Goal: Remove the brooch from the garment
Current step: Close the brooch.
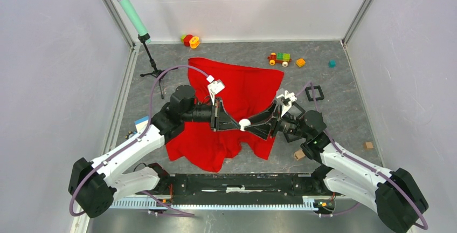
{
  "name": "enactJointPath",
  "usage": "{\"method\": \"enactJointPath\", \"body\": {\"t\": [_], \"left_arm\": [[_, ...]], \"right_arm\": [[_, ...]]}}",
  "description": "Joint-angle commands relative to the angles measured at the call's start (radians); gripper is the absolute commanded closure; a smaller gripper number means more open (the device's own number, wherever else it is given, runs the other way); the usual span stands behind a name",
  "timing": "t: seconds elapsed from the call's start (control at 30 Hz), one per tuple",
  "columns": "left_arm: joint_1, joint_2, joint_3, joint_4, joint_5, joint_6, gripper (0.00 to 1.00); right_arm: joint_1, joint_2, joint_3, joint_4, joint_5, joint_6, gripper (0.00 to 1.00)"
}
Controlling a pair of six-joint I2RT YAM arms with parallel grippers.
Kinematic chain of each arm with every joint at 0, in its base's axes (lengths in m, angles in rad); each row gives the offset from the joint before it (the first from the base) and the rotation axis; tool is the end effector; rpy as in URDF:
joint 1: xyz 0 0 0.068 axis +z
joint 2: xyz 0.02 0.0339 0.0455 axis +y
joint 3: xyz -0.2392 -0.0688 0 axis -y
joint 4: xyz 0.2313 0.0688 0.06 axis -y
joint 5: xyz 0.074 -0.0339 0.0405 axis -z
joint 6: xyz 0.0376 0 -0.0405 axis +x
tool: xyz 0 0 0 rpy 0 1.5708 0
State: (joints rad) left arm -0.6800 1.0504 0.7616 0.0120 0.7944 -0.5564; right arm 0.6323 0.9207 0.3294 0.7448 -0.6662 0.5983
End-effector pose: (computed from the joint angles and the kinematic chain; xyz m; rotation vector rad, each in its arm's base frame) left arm 0.1670 -0.1695 0.2853 0.7481 1.9362 -1.5428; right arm 0.1501 0.1387 0.2406 -0.6358 1.5012 1.4452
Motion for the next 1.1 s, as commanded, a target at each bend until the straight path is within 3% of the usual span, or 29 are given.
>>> {"method": "enactJointPath", "body": {"t": [0.0, 1.07], "left_arm": [[0.003, 0.015, 0.0, 0.046, 0.038, -0.031, 0.98], [0.003, 0.024, 0.001, 0.044, 0.069, -0.019, 0.98]], "right_arm": [[-0.003, 0.003, 0.012, 0.059, -0.009, 0.015, 0.46], [-0.003, 0.062, 0.03, 0.09, 0.008, 0.076, 0.7]]}}
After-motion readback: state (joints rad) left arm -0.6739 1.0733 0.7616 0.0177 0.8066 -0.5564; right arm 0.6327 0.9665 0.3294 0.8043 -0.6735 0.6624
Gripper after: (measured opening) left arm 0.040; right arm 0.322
